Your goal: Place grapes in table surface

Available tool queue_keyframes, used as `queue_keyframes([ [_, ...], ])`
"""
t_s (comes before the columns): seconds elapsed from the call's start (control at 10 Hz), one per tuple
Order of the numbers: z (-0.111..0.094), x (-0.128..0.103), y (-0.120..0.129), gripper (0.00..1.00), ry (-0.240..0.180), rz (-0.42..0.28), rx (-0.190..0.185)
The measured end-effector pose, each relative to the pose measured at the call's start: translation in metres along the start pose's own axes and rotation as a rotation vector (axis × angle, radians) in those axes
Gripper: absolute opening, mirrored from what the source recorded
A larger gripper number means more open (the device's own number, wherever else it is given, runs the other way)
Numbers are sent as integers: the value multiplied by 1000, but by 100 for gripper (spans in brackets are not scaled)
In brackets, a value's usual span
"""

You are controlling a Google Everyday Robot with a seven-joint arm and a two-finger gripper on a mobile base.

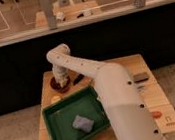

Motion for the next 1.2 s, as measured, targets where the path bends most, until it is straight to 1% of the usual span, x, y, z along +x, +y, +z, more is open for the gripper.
queue_keyframes([
  [0.7,-1,0,0,0,0,0,0],
  [0.8,-3,-1,1,0,-5,-6,4],
  [0.9,-11,1,4,0,-28,-12,37],
  [1.2,-11,-1,3,0,-34,-17,43],
])
